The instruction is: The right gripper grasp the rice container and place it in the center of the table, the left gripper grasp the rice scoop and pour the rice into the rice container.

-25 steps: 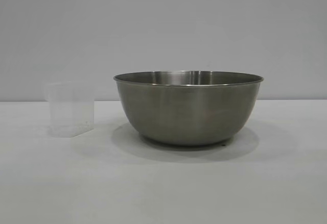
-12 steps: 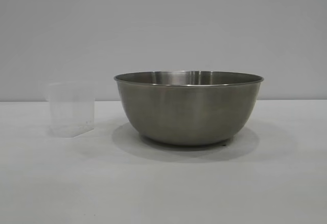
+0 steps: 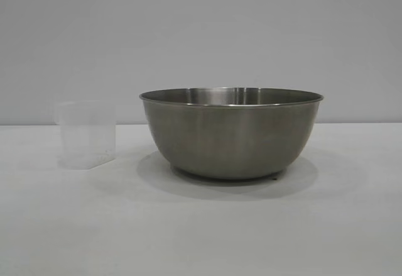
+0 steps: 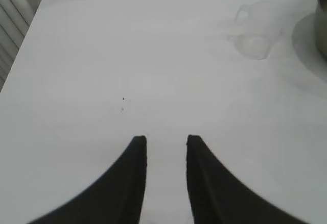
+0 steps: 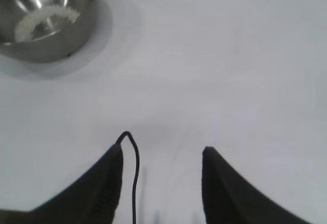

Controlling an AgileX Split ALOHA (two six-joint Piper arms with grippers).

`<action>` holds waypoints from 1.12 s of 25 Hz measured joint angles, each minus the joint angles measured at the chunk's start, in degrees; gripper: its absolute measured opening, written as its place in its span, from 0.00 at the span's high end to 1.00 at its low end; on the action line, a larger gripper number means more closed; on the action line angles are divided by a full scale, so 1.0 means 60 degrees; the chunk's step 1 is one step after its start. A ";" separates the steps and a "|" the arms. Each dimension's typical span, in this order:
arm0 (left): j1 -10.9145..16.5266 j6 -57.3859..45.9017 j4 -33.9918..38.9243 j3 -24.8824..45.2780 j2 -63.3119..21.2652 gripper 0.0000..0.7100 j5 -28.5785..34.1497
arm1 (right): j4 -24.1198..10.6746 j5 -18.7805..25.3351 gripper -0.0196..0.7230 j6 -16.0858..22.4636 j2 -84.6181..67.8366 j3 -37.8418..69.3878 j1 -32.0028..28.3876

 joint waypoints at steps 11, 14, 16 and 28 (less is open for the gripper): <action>0.0000 0.0000 0.0000 0.0000 0.0000 0.79 0.0016 | 0.0000 0.0127 0.57 0.0022 -0.1090 0.0000 -0.1422; 0.0000 -0.0017 0.0000 0.0000 0.0000 0.79 0.0016 | 0.0000 0.0127 0.57 0.0022 -0.1090 0.0000 -0.1437; 0.0000 -0.0017 0.0000 0.0000 0.0000 0.79 0.0016 | 0.0000 0.0127 0.57 0.0022 -0.1090 0.0000 -0.1437; -0.0387 -0.0017 0.0000 0.0000 0.0000 0.79 0.0016 | 0.0000 0.0127 0.57 0.0022 -0.1090 0.0000 -0.1437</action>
